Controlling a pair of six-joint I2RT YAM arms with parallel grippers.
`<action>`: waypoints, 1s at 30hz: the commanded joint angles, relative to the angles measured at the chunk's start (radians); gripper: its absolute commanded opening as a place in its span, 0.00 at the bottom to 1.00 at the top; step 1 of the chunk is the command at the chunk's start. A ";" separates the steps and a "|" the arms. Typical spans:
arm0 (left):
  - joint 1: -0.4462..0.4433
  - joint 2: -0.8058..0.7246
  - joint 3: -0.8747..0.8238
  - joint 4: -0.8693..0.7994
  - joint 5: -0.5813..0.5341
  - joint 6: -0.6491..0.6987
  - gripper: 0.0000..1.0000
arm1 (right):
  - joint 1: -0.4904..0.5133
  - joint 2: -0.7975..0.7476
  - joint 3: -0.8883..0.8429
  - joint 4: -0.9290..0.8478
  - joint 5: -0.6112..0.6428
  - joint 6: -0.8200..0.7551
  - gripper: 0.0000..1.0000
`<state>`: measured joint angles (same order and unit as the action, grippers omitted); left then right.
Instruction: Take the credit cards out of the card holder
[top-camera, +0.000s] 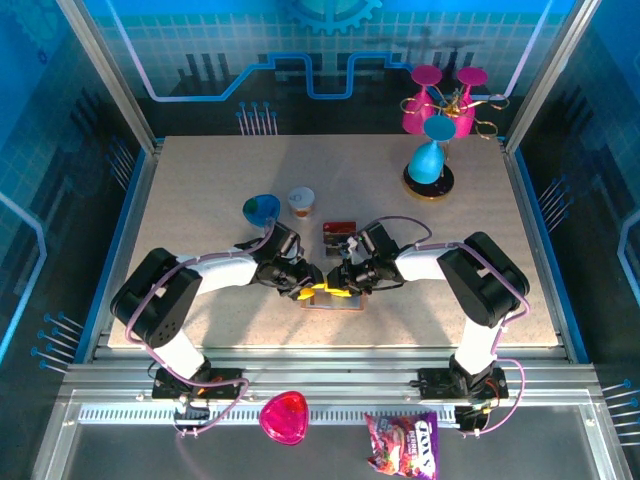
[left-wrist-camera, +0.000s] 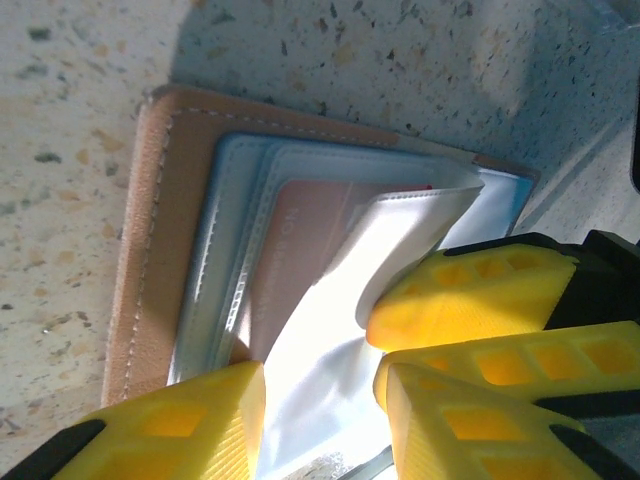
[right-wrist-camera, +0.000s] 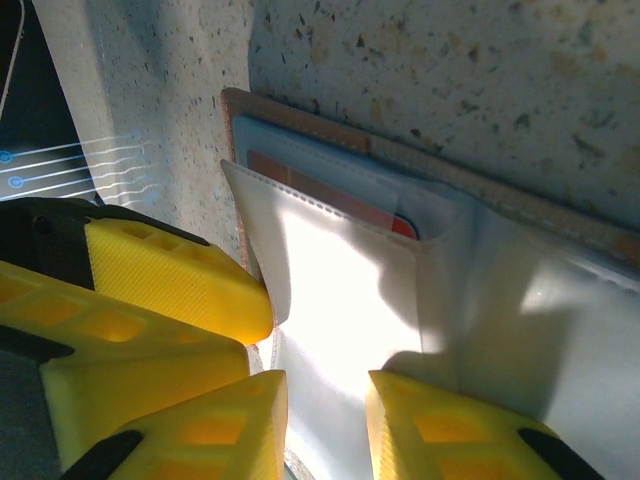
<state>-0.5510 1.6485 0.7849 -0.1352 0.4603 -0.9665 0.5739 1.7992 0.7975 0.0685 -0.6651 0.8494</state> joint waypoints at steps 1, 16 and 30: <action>-0.008 0.013 0.030 -0.041 -0.017 0.008 0.38 | -0.009 -0.010 -0.023 -0.043 0.014 0.004 0.27; -0.008 0.007 0.034 -0.044 -0.027 -0.002 0.40 | -0.010 -0.009 -0.026 -0.047 0.013 0.000 0.27; -0.009 -0.004 0.022 -0.012 -0.012 -0.011 0.23 | -0.009 -0.021 -0.020 -0.049 0.009 0.000 0.27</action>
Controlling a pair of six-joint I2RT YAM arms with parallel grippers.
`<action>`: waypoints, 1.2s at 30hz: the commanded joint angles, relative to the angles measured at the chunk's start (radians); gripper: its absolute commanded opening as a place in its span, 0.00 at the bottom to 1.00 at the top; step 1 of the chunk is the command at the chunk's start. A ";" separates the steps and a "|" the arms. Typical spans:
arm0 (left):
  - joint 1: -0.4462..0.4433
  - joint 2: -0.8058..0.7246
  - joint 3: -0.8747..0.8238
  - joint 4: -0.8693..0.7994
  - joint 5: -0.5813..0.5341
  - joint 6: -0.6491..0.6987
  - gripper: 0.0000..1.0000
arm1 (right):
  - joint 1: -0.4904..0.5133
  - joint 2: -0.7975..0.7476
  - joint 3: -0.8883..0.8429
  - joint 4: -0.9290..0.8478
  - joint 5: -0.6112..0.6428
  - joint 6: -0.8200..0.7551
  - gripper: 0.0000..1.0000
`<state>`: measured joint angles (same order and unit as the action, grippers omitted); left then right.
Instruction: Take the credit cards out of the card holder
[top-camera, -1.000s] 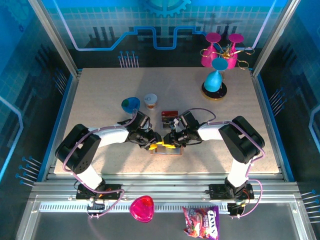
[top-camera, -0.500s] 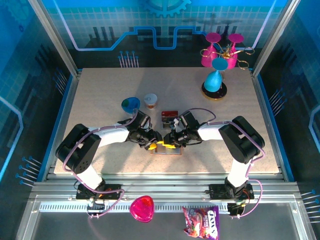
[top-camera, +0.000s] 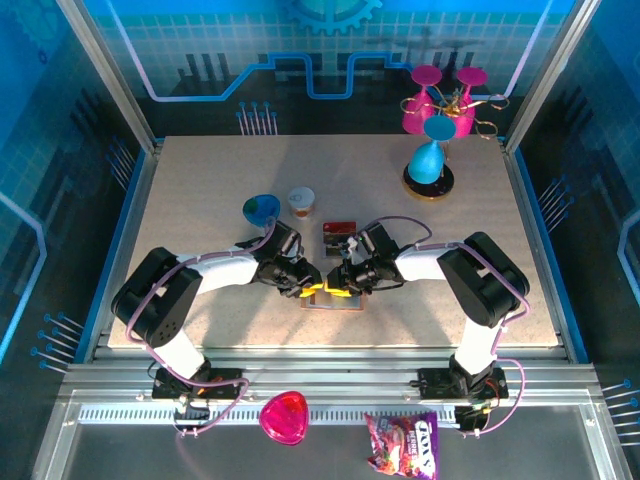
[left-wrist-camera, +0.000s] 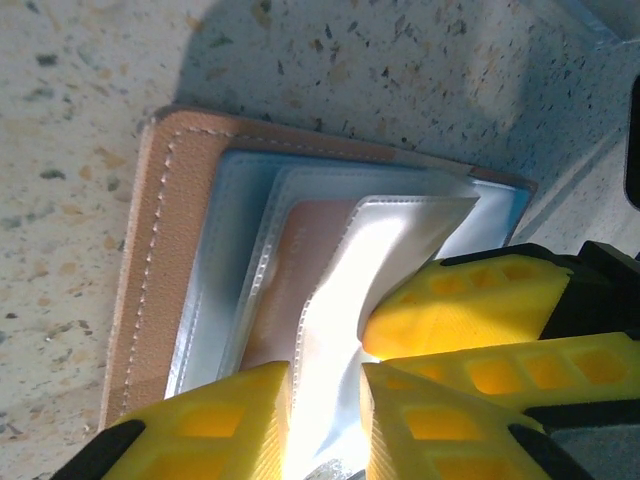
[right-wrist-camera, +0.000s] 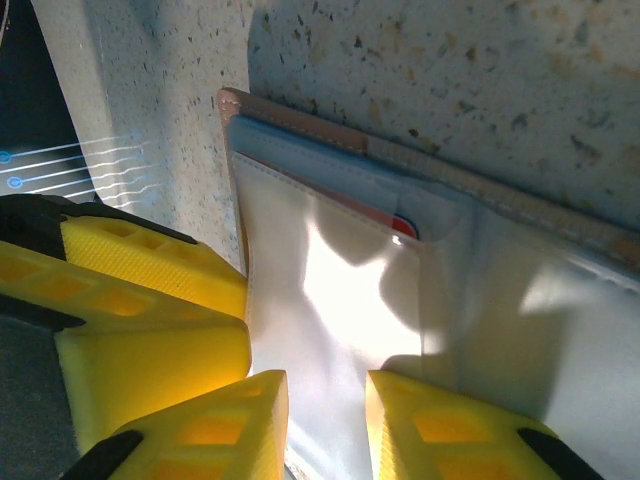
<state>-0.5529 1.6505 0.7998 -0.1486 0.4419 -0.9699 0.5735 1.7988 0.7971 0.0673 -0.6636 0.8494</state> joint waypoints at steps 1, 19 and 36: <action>-0.006 -0.008 0.008 0.001 0.006 -0.007 0.23 | -0.009 -0.025 -0.019 -0.048 0.009 0.000 0.27; -0.009 -0.044 0.070 -0.054 0.011 0.017 0.27 | -0.033 -0.183 0.039 -0.237 0.085 -0.065 0.31; -0.061 0.055 0.162 -0.037 0.058 0.025 0.27 | -0.099 -0.333 0.008 -0.350 0.146 -0.104 0.31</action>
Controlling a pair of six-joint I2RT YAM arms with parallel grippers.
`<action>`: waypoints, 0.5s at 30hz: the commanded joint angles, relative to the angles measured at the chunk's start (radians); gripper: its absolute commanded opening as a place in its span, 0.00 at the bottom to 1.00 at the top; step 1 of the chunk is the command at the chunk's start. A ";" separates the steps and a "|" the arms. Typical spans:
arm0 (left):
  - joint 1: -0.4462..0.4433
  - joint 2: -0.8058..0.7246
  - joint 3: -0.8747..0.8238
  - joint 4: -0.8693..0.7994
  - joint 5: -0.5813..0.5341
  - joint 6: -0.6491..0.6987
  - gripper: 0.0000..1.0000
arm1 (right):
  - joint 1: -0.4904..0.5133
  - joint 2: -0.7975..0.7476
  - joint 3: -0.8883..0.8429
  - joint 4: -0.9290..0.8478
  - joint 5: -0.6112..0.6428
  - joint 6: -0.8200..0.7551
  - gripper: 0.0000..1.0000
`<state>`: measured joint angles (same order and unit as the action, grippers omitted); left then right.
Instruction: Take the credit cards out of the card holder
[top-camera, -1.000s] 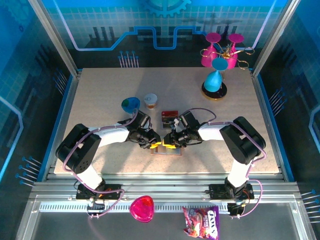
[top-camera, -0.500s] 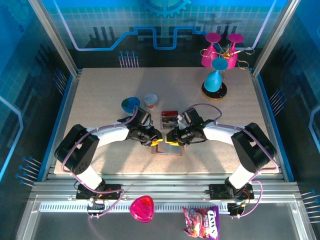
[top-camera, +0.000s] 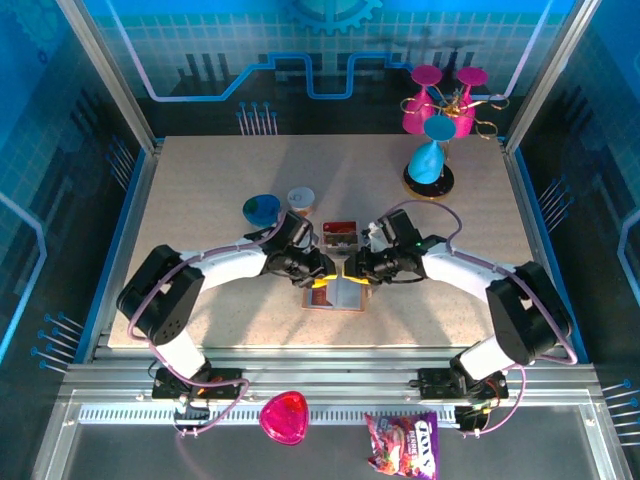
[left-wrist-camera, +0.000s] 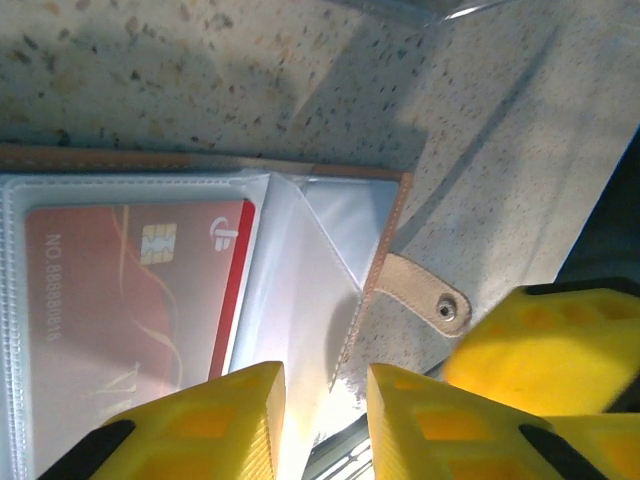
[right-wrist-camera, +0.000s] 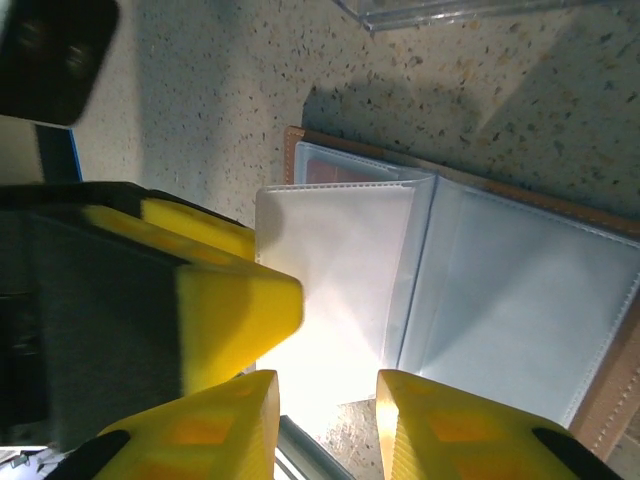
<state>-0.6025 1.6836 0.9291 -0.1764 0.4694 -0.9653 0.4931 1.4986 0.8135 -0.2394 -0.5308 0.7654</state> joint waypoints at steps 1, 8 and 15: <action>-0.014 0.026 0.034 -0.009 0.031 0.020 0.27 | -0.022 -0.039 -0.012 -0.046 0.014 -0.021 0.31; -0.029 0.055 0.040 0.018 0.032 0.006 0.24 | -0.041 -0.070 -0.039 -0.053 0.017 -0.025 0.31; -0.047 0.094 0.076 0.031 0.041 -0.005 0.23 | -0.054 -0.083 -0.055 -0.052 0.016 -0.026 0.31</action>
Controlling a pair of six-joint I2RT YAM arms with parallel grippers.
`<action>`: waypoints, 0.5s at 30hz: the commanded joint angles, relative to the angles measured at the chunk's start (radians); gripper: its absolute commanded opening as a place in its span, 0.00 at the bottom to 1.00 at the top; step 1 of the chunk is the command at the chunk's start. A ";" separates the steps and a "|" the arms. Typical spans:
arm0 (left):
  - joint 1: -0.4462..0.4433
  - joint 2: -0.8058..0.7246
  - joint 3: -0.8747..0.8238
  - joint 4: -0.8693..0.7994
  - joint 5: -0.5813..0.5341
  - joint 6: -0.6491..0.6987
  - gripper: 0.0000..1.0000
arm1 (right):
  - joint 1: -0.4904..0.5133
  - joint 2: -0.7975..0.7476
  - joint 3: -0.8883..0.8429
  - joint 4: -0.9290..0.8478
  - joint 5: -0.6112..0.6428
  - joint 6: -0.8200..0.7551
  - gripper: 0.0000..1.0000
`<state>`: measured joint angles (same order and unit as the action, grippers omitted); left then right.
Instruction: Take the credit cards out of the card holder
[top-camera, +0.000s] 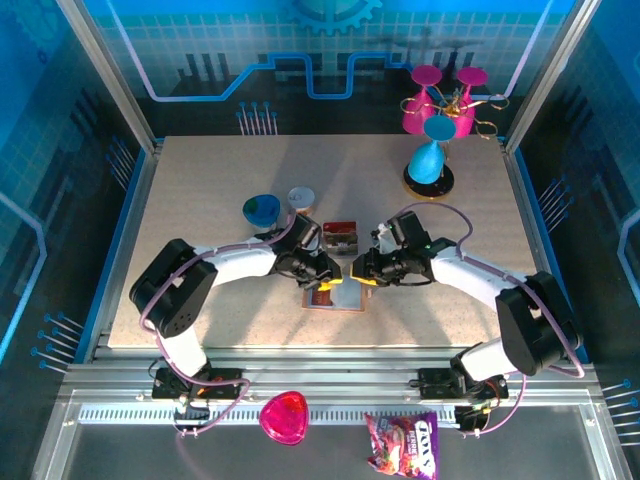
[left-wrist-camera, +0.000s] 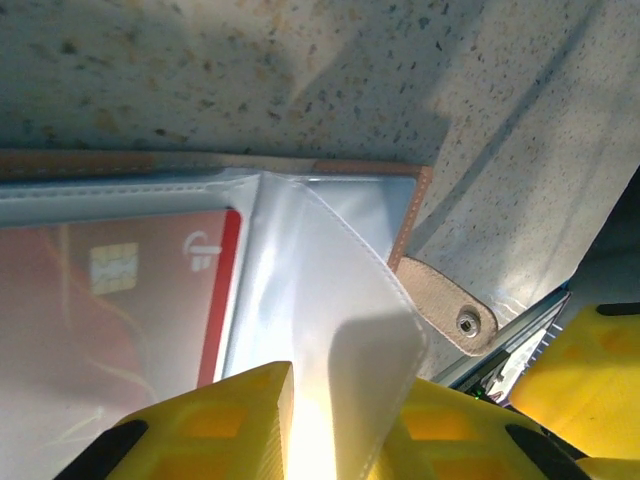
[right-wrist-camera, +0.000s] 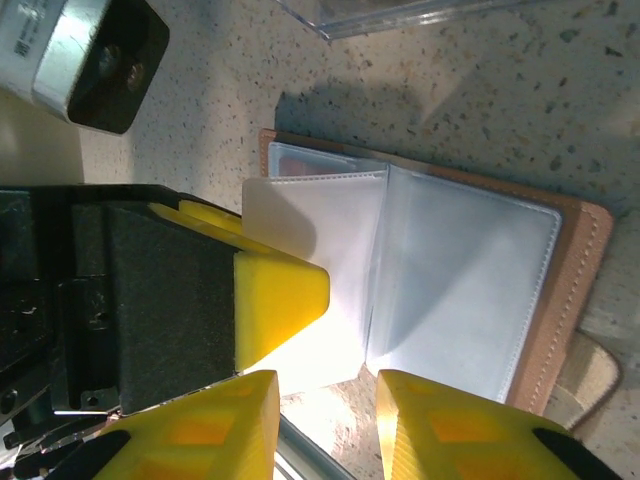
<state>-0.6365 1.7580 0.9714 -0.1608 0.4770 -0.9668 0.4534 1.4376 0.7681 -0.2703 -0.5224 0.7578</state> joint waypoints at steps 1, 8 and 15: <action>-0.015 0.027 0.039 0.017 0.034 -0.003 0.23 | -0.016 -0.022 -0.010 -0.021 0.007 -0.018 0.31; -0.023 0.060 0.048 0.046 0.043 -0.020 0.23 | -0.026 -0.023 -0.019 -0.023 0.000 -0.024 0.32; -0.022 0.060 0.053 0.046 0.035 -0.020 0.32 | -0.030 -0.017 -0.018 -0.020 -0.008 -0.023 0.32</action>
<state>-0.6521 1.8156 0.9955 -0.1223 0.4934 -0.9707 0.4370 1.4353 0.7578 -0.2729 -0.5236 0.7506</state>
